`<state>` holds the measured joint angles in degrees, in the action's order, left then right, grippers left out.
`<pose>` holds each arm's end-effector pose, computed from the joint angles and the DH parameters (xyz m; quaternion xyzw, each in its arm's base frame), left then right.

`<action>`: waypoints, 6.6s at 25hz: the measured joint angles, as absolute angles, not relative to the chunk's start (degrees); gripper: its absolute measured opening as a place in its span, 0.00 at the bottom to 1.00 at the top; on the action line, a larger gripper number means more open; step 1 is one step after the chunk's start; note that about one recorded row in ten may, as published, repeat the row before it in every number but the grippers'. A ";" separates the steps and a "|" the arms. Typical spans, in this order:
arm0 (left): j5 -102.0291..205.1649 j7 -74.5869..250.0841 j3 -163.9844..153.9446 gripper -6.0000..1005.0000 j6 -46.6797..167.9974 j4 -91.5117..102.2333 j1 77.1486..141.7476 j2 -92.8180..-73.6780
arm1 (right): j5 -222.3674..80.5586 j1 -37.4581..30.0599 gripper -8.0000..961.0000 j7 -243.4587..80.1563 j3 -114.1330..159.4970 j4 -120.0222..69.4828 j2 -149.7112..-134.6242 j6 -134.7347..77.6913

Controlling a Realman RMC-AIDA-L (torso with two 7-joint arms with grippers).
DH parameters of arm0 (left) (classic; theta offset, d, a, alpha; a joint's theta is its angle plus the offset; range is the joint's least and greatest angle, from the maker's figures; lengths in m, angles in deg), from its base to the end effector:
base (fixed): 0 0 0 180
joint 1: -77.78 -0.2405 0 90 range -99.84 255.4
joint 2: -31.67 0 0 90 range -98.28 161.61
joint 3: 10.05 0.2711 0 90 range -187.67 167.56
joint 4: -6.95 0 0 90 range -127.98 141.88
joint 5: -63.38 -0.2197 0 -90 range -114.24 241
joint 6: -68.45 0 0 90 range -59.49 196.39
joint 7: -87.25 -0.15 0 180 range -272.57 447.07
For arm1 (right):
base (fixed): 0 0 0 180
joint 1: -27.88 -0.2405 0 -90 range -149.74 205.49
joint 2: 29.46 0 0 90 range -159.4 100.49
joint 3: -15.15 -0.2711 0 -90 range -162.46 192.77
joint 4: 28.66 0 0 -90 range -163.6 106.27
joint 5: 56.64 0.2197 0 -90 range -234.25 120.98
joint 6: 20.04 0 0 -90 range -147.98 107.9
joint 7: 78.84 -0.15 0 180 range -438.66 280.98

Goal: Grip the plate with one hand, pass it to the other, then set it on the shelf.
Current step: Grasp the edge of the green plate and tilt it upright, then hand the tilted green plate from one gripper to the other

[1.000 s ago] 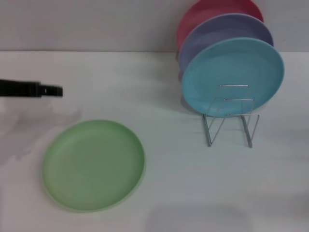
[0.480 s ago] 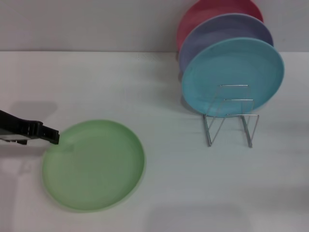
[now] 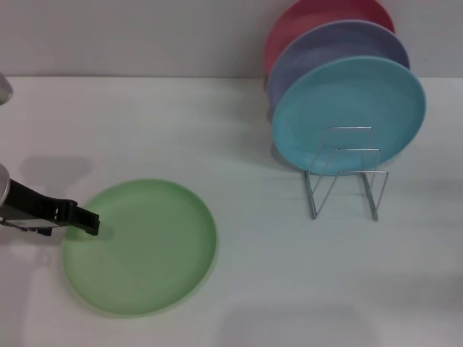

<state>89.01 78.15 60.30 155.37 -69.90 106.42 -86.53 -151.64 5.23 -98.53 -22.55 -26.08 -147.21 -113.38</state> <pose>-0.2561 0.3697 0.0286 -0.7548 -0.5850 0.1180 0.2724 0.3857 0.2912 0.0941 -0.4717 0.1645 0.4116 0.7622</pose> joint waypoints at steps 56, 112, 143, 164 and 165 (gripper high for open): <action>84.46 77.50 64.92 0.25 152.13 -62.74 109.85 -86.27 | -151.64 5.21 0.71 -98.68 -22.55 -26.39 -147.58 -113.83; 117.50 55.12 65.49 0.04 98.84 -60.73 95.95 -86.80 | -151.64 5.82 0.71 -100.98 -22.03 -24.62 -147.67 -113.86; 93.32 104.50 110.84 0.04 0.30 -26.28 86.54 -87.00 | -152.36 9.54 0.71 -101.15 -12.58 -25.69 -148.63 -118.26; 108.16 78.34 128.82 0.04 1.71 -33.46 83.76 -87.37 | -152.35 17.88 0.71 -77.24 5.73 -51.05 -148.86 -122.04; 109.04 77.08 129.41 0.04 1.76 -33.89 83.54 -87.40 | -152.35 17.59 0.71 -76.94 6.58 -51.58 -148.85 -121.88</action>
<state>109.04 77.08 129.41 1.76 -33.89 83.54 -87.40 -152.35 17.59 -76.94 6.58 -51.58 -148.85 -121.88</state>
